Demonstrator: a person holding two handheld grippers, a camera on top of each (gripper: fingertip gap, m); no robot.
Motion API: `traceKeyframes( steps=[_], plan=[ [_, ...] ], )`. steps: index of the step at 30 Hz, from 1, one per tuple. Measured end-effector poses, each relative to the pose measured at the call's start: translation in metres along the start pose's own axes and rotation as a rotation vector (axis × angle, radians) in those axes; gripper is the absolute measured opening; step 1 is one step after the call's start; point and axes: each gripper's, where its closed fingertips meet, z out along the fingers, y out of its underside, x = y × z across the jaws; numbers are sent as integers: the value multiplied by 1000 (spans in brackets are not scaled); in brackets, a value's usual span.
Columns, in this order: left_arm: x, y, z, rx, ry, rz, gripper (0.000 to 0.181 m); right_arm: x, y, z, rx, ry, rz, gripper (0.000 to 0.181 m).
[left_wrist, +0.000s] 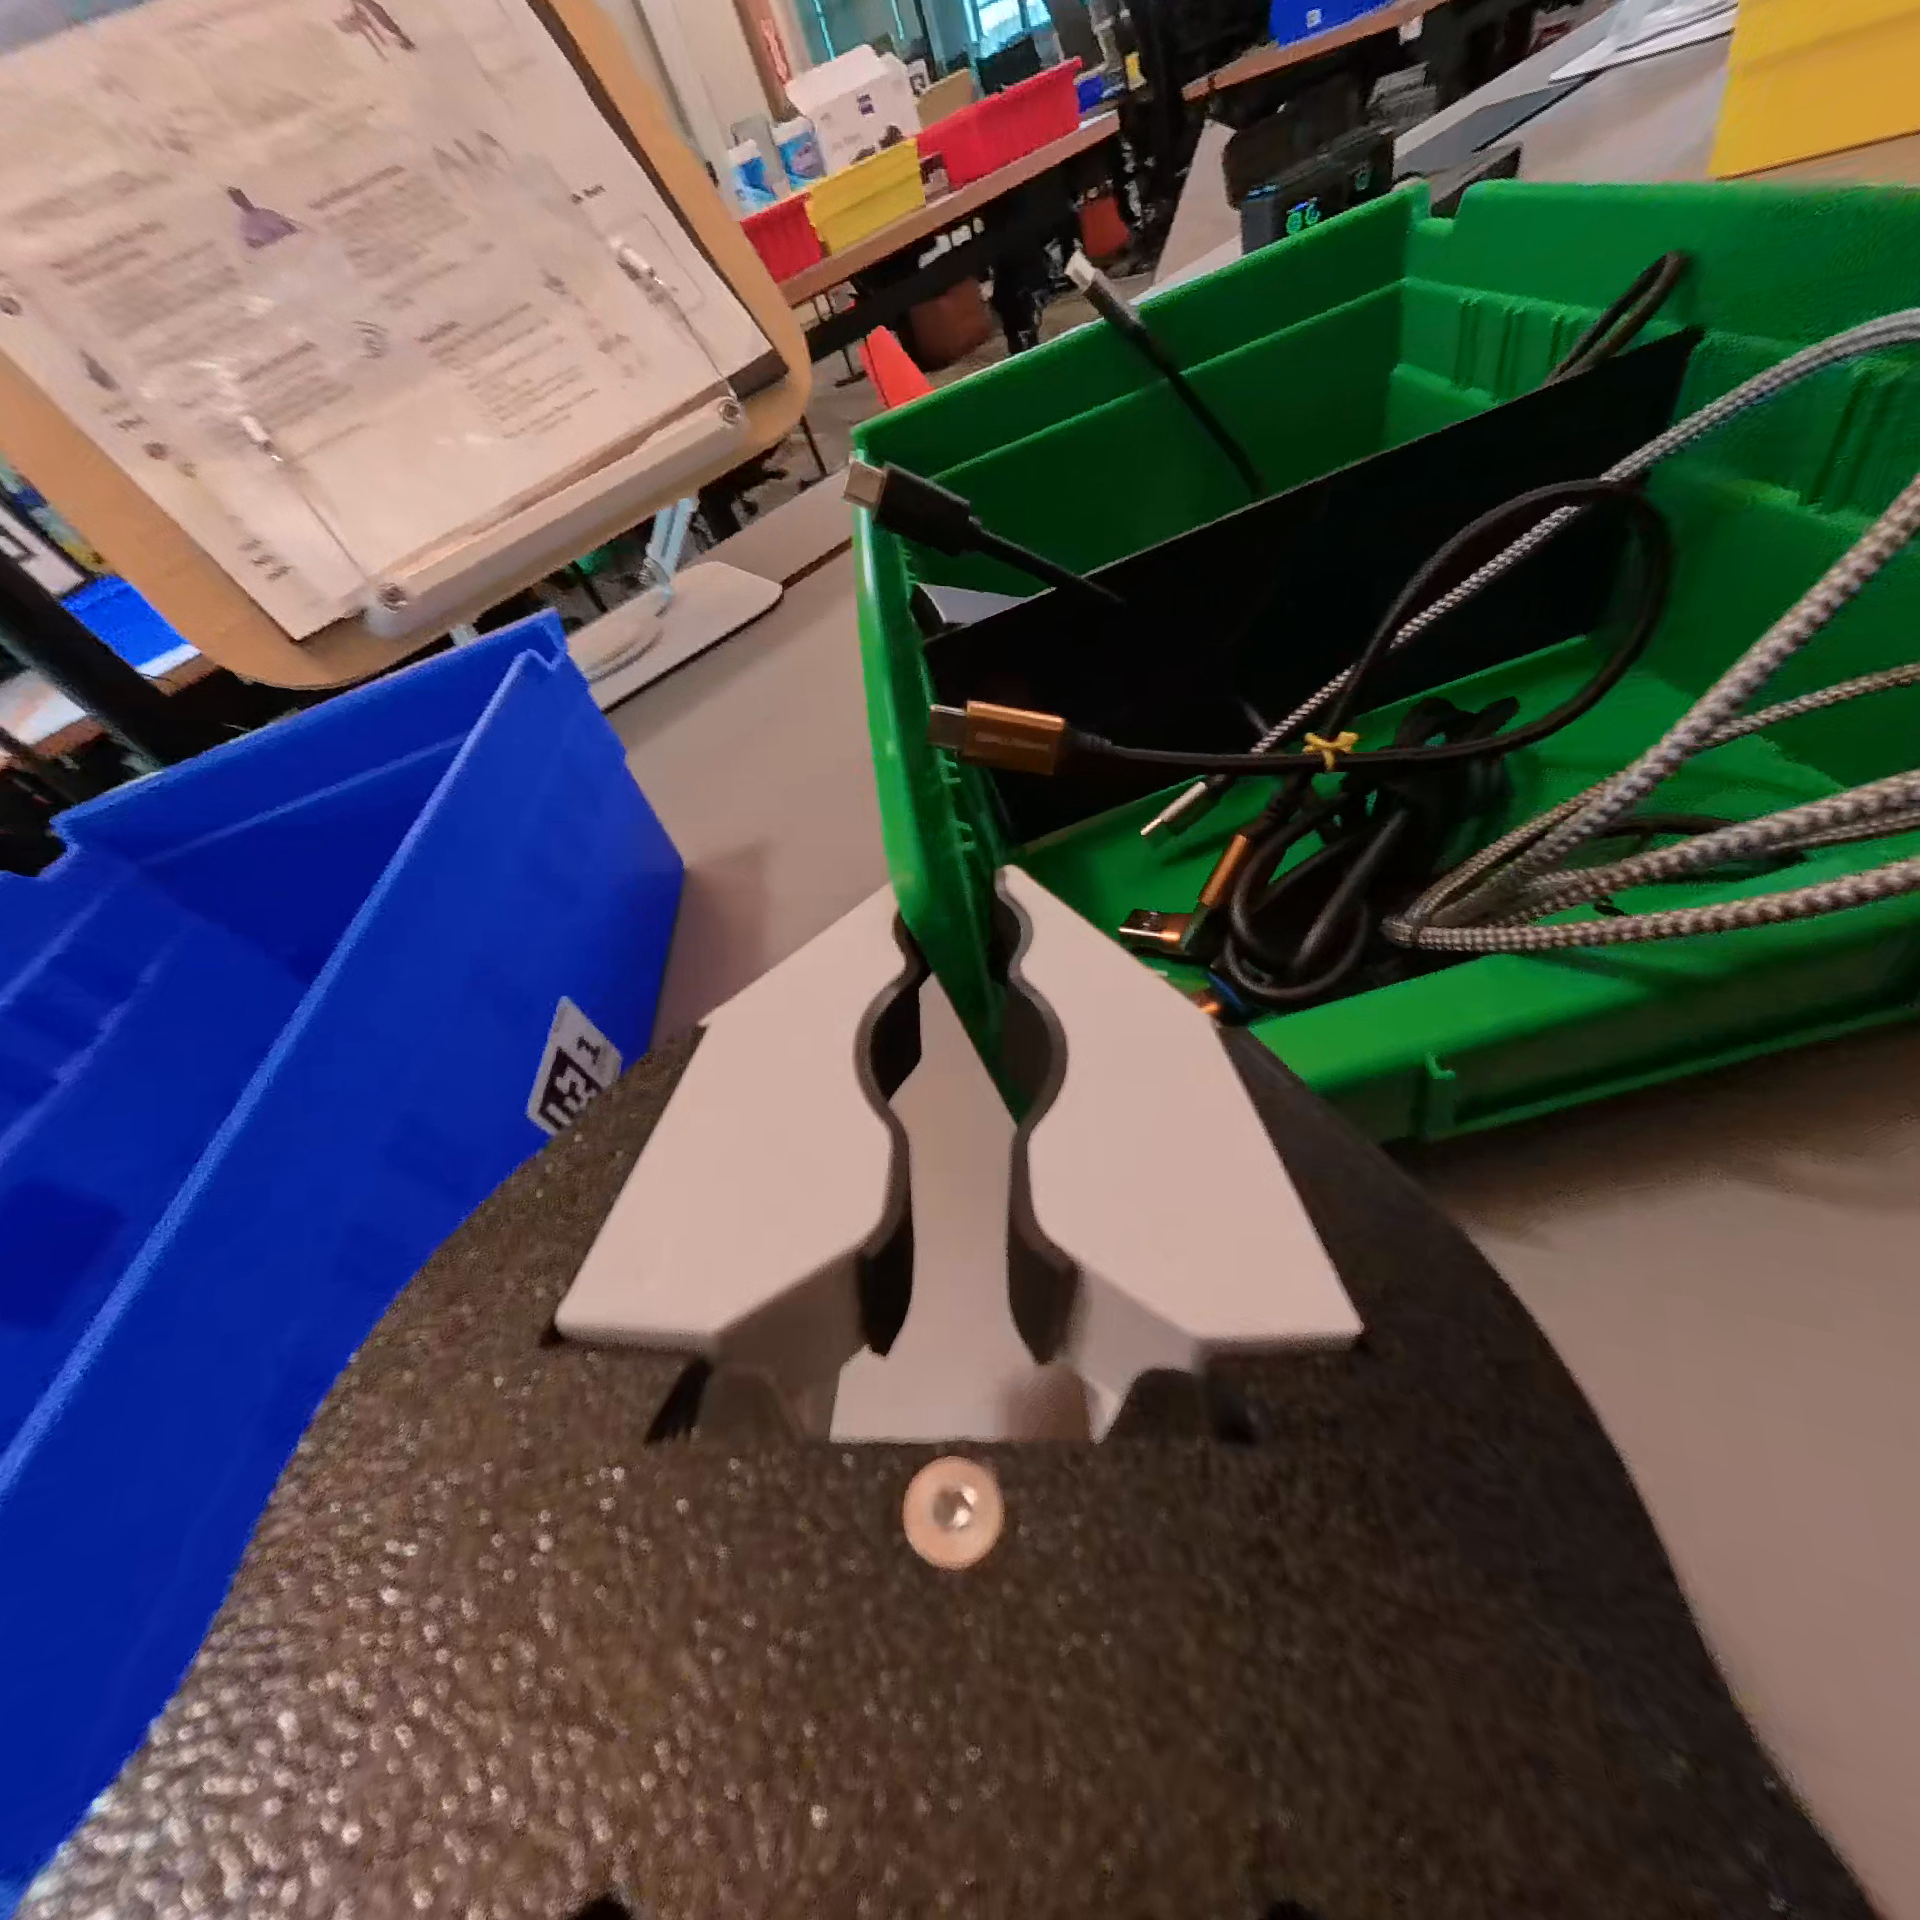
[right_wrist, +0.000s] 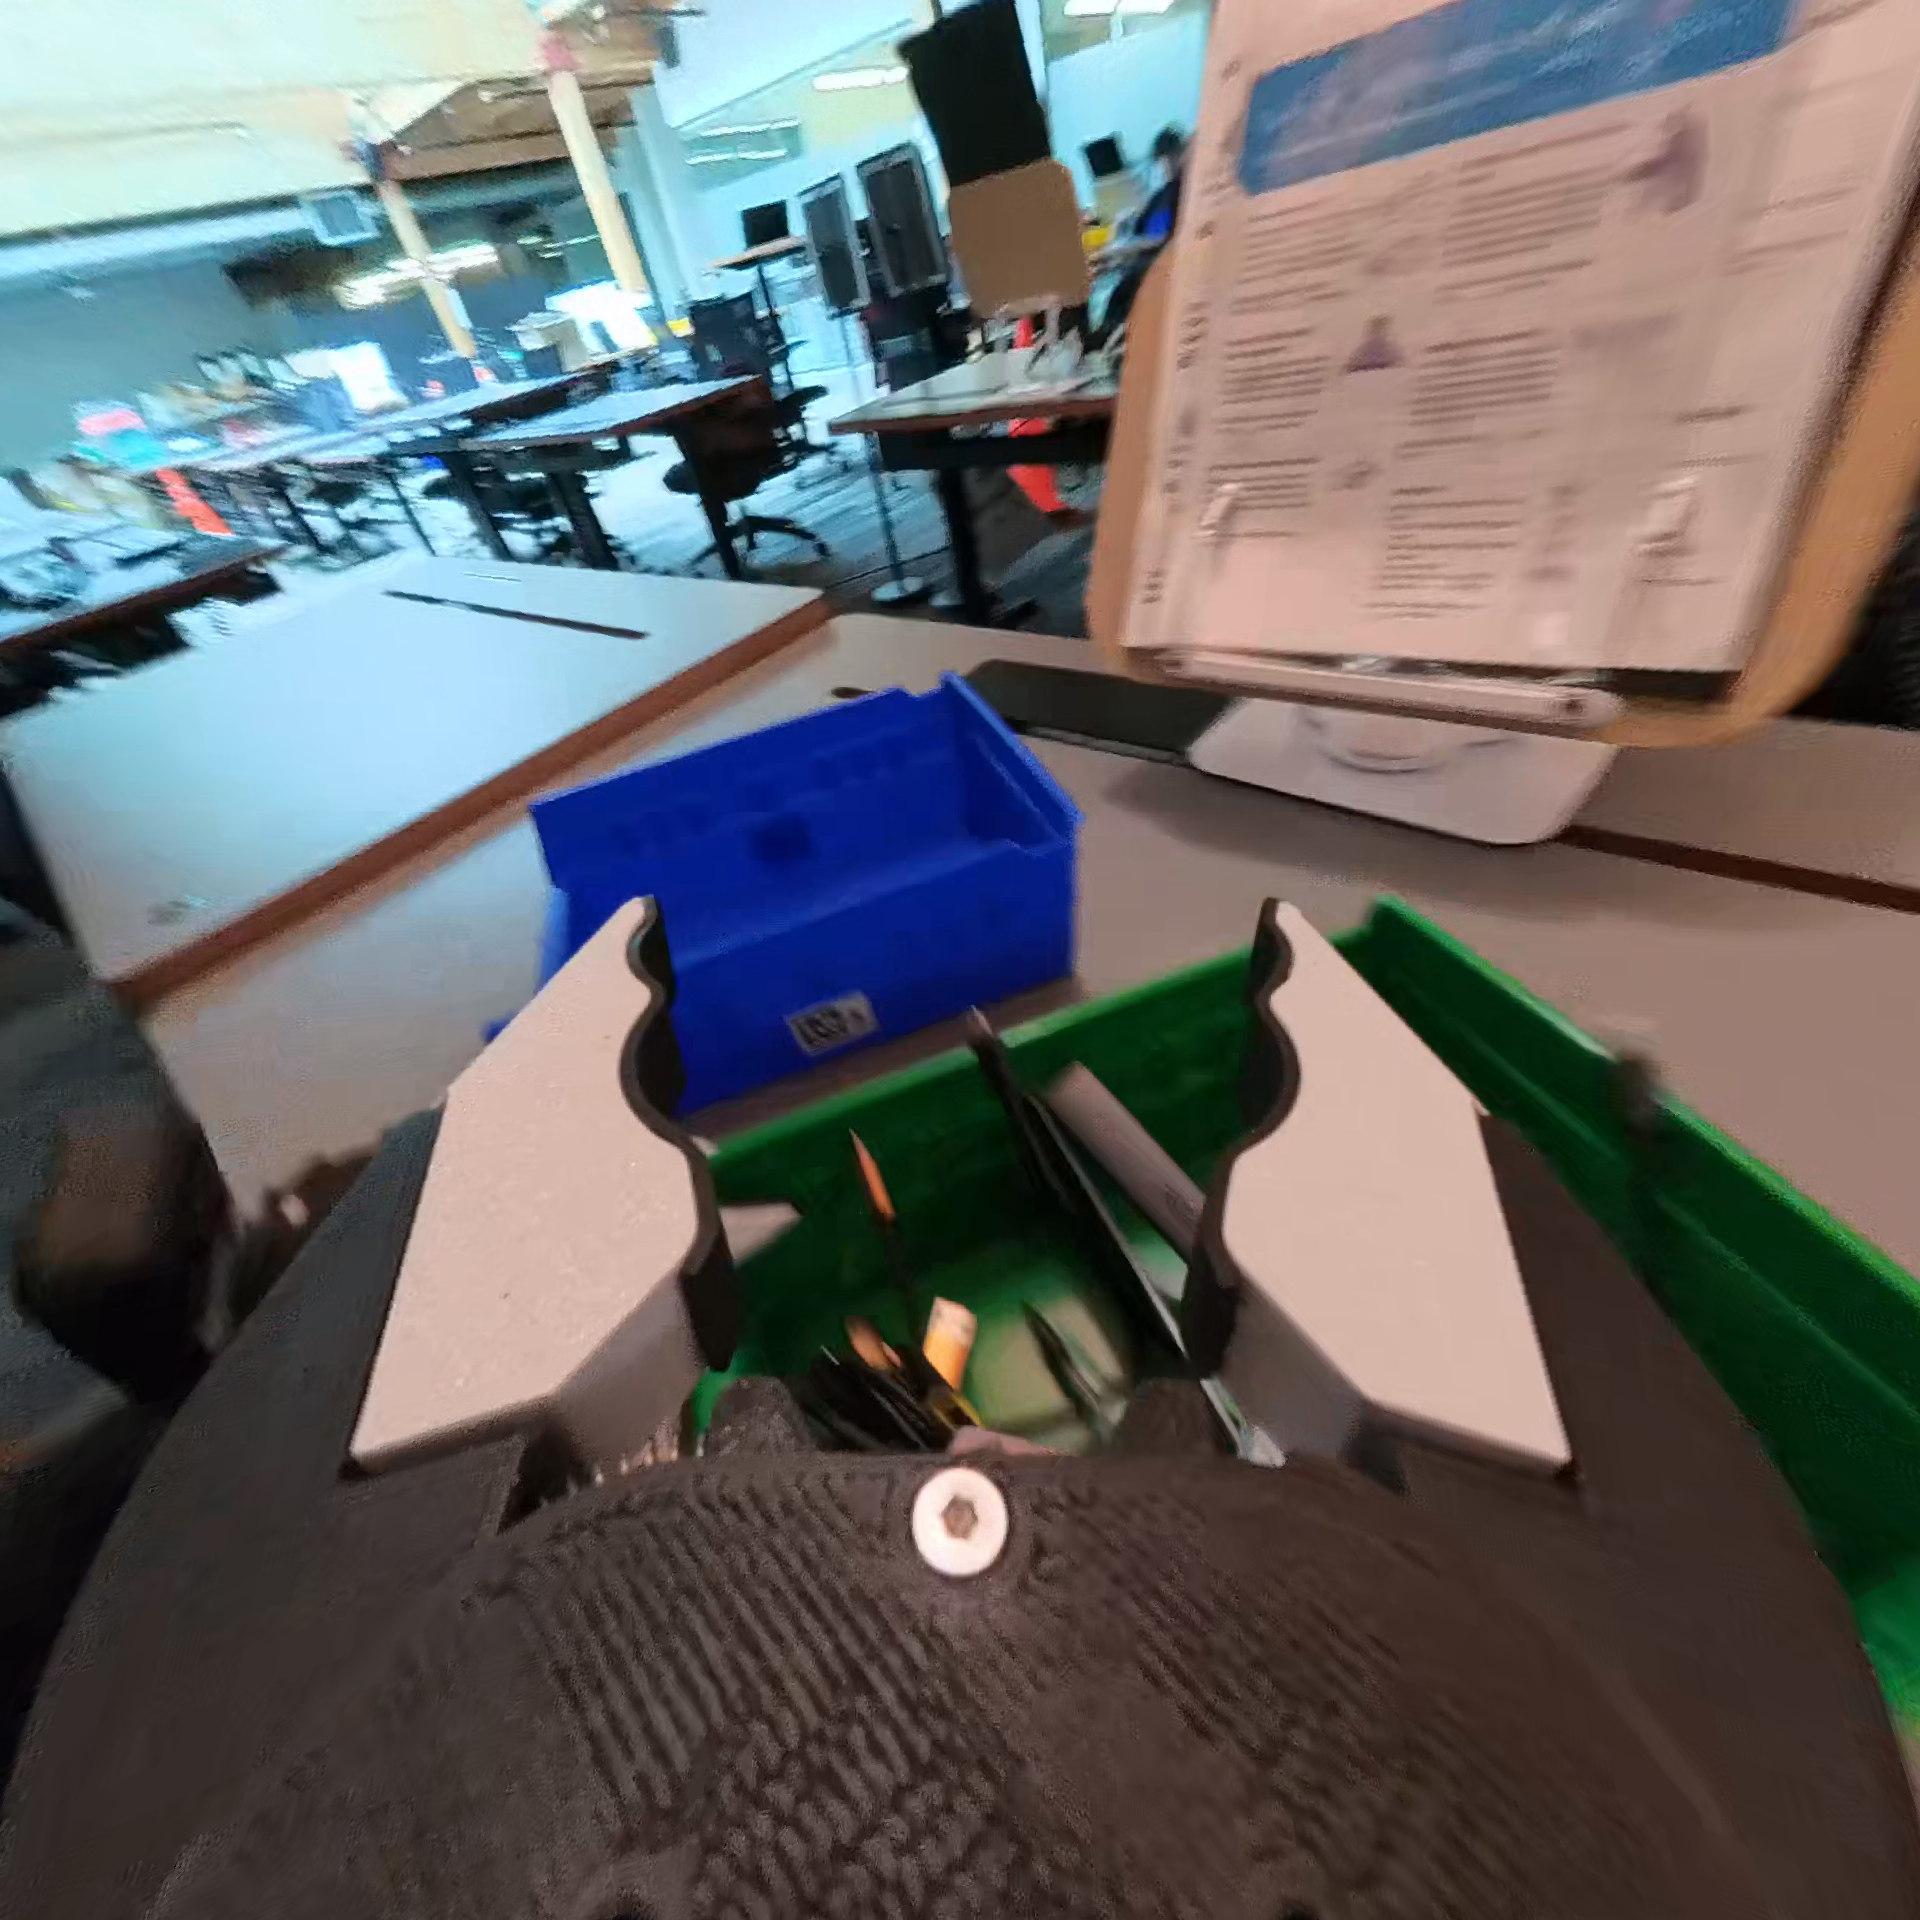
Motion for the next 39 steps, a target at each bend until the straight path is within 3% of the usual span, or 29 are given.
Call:
traceKeyframes(
  steps=[4, 8, 13, 15, 17, 20, 23, 25, 27, 30, 35, 39],
  plan=[
    [-1, 1, -1, -2, -32, 31, 7, -33, -6, 92, -148, -101, 211, 106],
    [-1, 0, -2, 3, -37, 47, 8, -24, 23, 170, -311, -5, 378, 99],
    [0, 1, -1, 5, 32, -9, 7, 0, 75, 220, -460, 146, 518, 77],
    [0, 1, -1, 4, 35, -11, 7, 9, 84, 226, -468, 190, 522, 53],
    [1, 0, -1, 7, 40, -12, 7, 12, 86, 225, -505, 214, 507, 45],
    [1, 0, -1, 10, 58, -24, 7, 21, 73, 213, -522, 289, 432, 67],
    [1, 0, -1, 10, 71, -32, 7, 5, 64, 206, -525, 258, 441, 53],
    [1, 0, 0, 8, 74, -37, 7, 1, 67, 200, -563, 292, 394, 55],
    [1, 0, 0, 8, 81, -44, 7, -3, 74, 197, -599, 320, 348, 60],
    [1, 0, 0, 11, 85, -48, 7, -20, 90, 198, -661, 306, 327, 52],
    [1, 0, -1, 12, 94, -57, 7, -25, 119, 211, -718, 349, 320, 67],
    [1, -1, -2, 21, 99, -64, 7, -19, 134, 219, -727, 349, 427, 69]
  ],
)
